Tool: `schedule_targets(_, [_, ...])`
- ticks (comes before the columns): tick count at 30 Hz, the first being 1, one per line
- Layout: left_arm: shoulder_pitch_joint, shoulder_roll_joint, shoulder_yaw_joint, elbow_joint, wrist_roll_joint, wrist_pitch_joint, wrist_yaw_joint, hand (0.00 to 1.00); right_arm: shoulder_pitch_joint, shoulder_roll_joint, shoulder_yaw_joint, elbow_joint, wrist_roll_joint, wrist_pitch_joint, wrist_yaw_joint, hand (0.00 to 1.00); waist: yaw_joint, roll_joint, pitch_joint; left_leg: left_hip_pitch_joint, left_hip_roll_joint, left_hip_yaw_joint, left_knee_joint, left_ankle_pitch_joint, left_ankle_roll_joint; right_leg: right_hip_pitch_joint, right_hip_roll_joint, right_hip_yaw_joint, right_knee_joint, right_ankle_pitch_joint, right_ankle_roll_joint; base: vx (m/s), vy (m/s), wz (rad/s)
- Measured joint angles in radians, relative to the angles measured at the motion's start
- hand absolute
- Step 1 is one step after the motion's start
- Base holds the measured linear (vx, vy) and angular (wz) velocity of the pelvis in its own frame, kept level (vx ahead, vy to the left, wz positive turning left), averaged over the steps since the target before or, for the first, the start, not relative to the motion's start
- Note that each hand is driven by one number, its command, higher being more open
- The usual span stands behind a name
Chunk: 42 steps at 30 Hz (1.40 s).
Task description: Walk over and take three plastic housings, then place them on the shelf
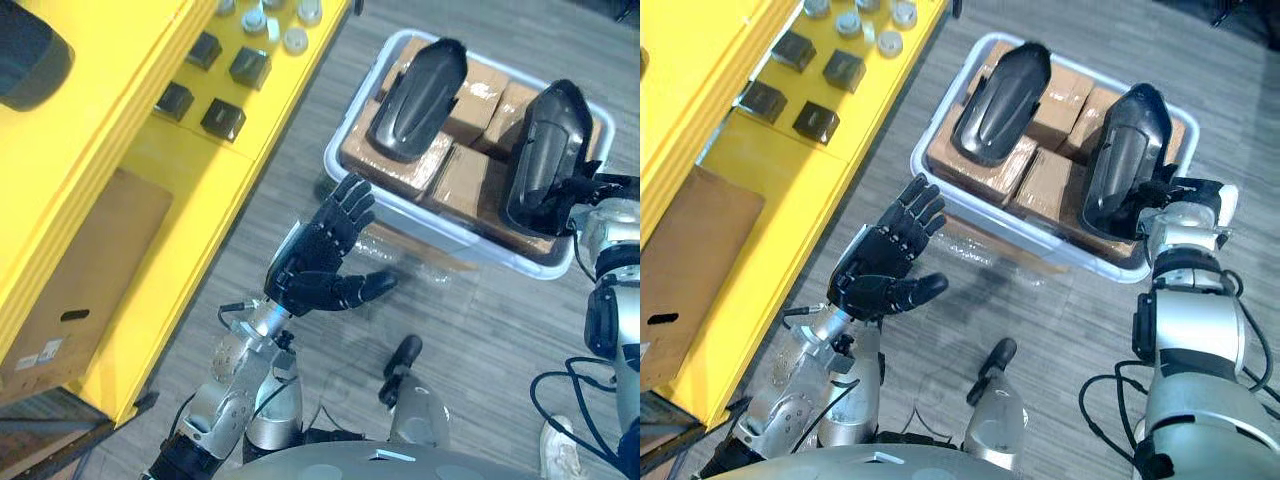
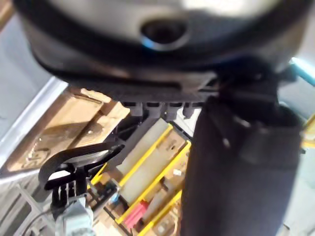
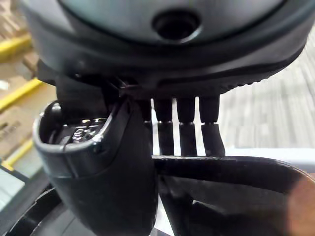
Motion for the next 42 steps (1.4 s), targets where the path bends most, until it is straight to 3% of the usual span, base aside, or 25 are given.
schedule_targets(5, [-0.077,-0.018,-0.006,0.038,0.069,0.117,0.001,1.0,0.06,0.015,0.005,-0.239,-0.095,-0.068,-0.032,0.0,-0.024,-0.01,-0.039,0.04,0.005,0.04,0.001,-0.001,0.0,0.023,0.006,0.03,-0.022,0.018,-0.001,0.03,-0.02,-0.17])
schedule_targets(8, [-0.136,-0.025,-0.017,0.122,0.079,0.219,0.026,1.0,0.098,0.082,0.019,-0.302,-0.164,-0.112,-0.039,0.0,-0.047,-0.03,-0.105,0.064,0.023,0.071,0.0,-0.007,-0.008,0.038,0.025,0.047,-0.052,0.028,-0.007,0.02,-0.041,-0.28])
schedule_targets(13, [-0.25,-0.083,-0.035,0.321,0.068,0.366,0.149,1.0,0.207,0.178,0.061,-0.417,-0.28,-0.165,-0.039,0.0,-0.096,-0.054,-0.195,0.107,0.035,0.117,-0.001,-0.033,-0.02,0.048,0.038,0.094,-0.081,0.036,-0.009,-0.01,-0.034,-0.28])
schedule_targets(18, [-0.325,-0.104,-0.052,0.386,0.047,0.363,0.303,1.0,0.303,0.245,0.064,-0.542,-0.352,-0.187,-0.049,0.0,-0.129,-0.076,-0.223,0.123,0.035,0.15,0.0,-0.037,-0.022,0.047,0.039,0.121,-0.107,0.058,-0.01,-0.02,-0.02,-0.22])
schedule_targets(22, [-0.376,-0.137,-0.034,0.425,-0.014,0.313,0.399,1.0,0.381,0.302,0.072,-0.637,-0.37,-0.234,-0.069,0.0,-0.134,-0.082,-0.241,0.133,0.035,0.162,0.0,-0.046,-0.022,0.046,0.039,0.132,-0.107,0.06,-0.011,0.0,-0.015,-0.11])
schedule_targets(30, [-0.4,-0.164,0.0,0.454,-0.089,0.237,0.411,1.0,0.508,0.45,0.17,-0.765,-0.442,-0.321,-0.064,0.0,-0.151,-0.123,-0.273,0.141,0.03,0.174,0.002,-0.059,-0.023,0.044,0.036,0.147,-0.107,0.063,-0.008,0.02,-0.009,-0.03])
schedule_targets(37, [-0.417,-0.192,-0.01,0.491,-0.098,0.232,0.434,1.0,0.532,0.504,0.25,-0.766,-0.448,-0.323,-0.054,0.0,-0.144,-0.122,-0.275,0.147,0.028,0.173,0.002,-0.063,-0.025,0.049,0.034,0.147,-0.108,0.063,-0.008,0.0,0.0,0.0])
schedule_targets(42, [-0.417,-0.194,-0.038,0.491,-0.097,0.231,0.465,1.0,0.55,0.509,0.28,-0.766,-0.447,-0.323,-0.064,0.0,-0.136,-0.106,-0.284,0.155,0.025,0.169,0.002,-0.075,-0.025,0.06,0.032,0.144,-0.109,0.063,-0.007,0.0,-0.001,0.01])
